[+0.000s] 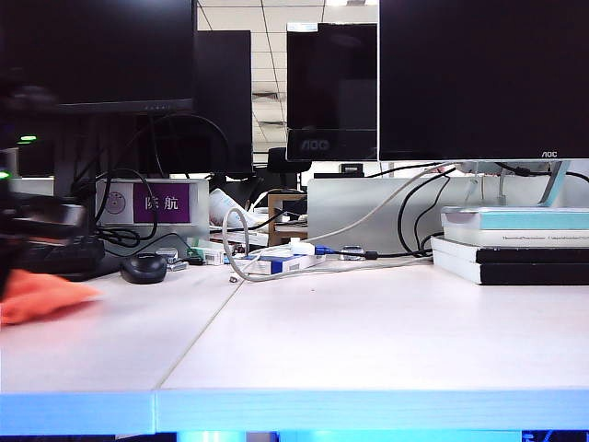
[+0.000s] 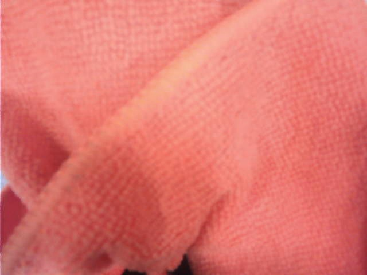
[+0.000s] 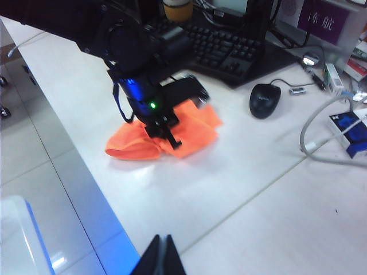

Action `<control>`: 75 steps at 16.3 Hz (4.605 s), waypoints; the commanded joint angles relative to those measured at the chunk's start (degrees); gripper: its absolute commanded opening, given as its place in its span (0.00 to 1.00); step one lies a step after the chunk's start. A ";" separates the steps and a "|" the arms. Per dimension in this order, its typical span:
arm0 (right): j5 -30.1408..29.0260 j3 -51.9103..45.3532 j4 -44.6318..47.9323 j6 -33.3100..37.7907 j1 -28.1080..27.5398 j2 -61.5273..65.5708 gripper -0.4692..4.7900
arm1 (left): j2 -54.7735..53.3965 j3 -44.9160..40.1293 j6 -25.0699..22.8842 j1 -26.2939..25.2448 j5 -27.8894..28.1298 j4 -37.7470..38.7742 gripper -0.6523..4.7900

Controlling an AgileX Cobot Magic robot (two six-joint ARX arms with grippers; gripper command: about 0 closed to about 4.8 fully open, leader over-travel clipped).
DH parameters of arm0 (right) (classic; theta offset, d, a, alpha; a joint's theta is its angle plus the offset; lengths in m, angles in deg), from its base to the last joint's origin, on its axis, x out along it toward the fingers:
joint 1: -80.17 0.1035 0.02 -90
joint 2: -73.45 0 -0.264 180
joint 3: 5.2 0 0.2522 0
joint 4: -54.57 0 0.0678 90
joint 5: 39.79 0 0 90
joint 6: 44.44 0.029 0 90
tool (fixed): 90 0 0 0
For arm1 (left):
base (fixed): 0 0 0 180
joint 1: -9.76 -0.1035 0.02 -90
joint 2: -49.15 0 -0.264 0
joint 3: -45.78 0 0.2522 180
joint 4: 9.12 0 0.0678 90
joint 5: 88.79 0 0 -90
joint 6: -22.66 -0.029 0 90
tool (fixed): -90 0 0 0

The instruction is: Wipe the table from left to right using the rag.

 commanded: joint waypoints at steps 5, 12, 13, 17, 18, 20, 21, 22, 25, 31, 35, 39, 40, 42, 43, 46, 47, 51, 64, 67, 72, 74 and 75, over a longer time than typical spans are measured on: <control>5.11 0.59 -9.84 1.68 0.04 -0.15 0.08 | -1.92 -1.51 0.17 11.93 -7.58 6.19 0.11; 7.87 0.59 -13.81 4.20 0.02 -0.26 0.08 | -1.92 -1.49 1.53 19.39 -7.61 6.10 0.11; 8.55 0.59 -14.29 4.39 0.02 -0.26 0.08 | -1.92 -1.42 1.77 20.33 -7.58 6.12 0.11; 10.69 0.59 -17.46 6.67 0.02 -0.26 0.08 | -1.92 -1.42 3.65 22.45 -8.48 5.57 0.11; 11.76 0.59 -18.56 7.67 0.02 -0.28 0.08 | -1.92 -1.40 4.28 22.97 -9.14 4.90 0.11; 13.18 0.59 -20.17 8.13 0.02 -0.26 0.08 | -1.92 -1.38 4.33 23.61 -9.77 4.09 0.11; 14.21 0.59 -20.96 9.29 0.02 -0.26 0.08 | -1.92 -1.38 4.66 24.09 -9.77 3.78 0.11; 15.39 0.59 -21.84 10.54 0.02 -0.26 0.08 | -1.92 -1.36 4.96 24.61 -9.73 3.56 0.11; 15.54 0.59 -23.12 10.64 0.02 -0.26 0.08 | -2.05 -1.36 5.49 27.50 -9.94 2.10 0.11; 15.50 0.59 -24.94 11.65 0.02 -0.35 0.08 | -7.80 5.16 6.54 31.56 -11.89 3.61 0.11; 17.14 0.59 -28.15 11.67 0.02 -0.90 0.08 | -11.61 12.24 6.56 34.29 -12.22 4.50 0.11; 20.13 0.59 -29.66 11.72 -0.07 -3.06 0.08 | -14.45 16.98 6.58 36.70 -12.48 4.98 0.11; 20.98 0.59 -29.97 11.85 -0.11 -3.56 0.08 | -15.15 17.88 6.54 37.18 -12.50 5.40 0.11; 22.60 0.59 -31.65 12.11 -0.26 -4.61 0.08 | -17.07 20.24 6.54 38.29 -12.55 6.34 0.11; 22.82 0.59 -32.26 12.41 -0.33 -4.96 0.08 | -17.84 21.20 6.51 38.91 -12.52 6.45 0.11; 22.91 0.59 -33.55 14.75 -0.92 -5.49 0.08 | -19.45 24.24 6.51 40.54 -13.55 6.25 0.11; 23.10 0.59 -33.53 14.82 -0.92 -5.66 0.08 | -19.74 24.85 6.54 40.89 -13.68 6.12 0.11; 24.00 0.59 -33.48 16.11 -0.92 -5.90 0.08 | -21.18 27.85 6.60 41.88 -14.05 5.29 0.11; 27.89 0.59 -41.44 22.38 -0.94 -5.99 0.08 | -29.03 37.00 9.27 46.45 -16.68 1.01 0.11; 28.74 0.59 -43.63 23.82 -0.96 -6.75 0.08 | -29.75 37.16 10.62 47.41 -17.97 -1.53 0.11; 29.73 0.59 -45.48 25.38 -4.07 -8.63 0.08 | -30.84 37.24 12.94 48.57 -19.08 -4.98 0.11; 29.75 0.59 -45.62 25.35 -5.88 -9.77 0.08 | -31.21 37.24 14.58 48.76 -20.46 -6.43 0.11; 29.75 0.59 -45.66 25.35 -6.45 -10.12 0.08 | -31.21 37.24 14.78 48.83 -20.44 -6.69 0.11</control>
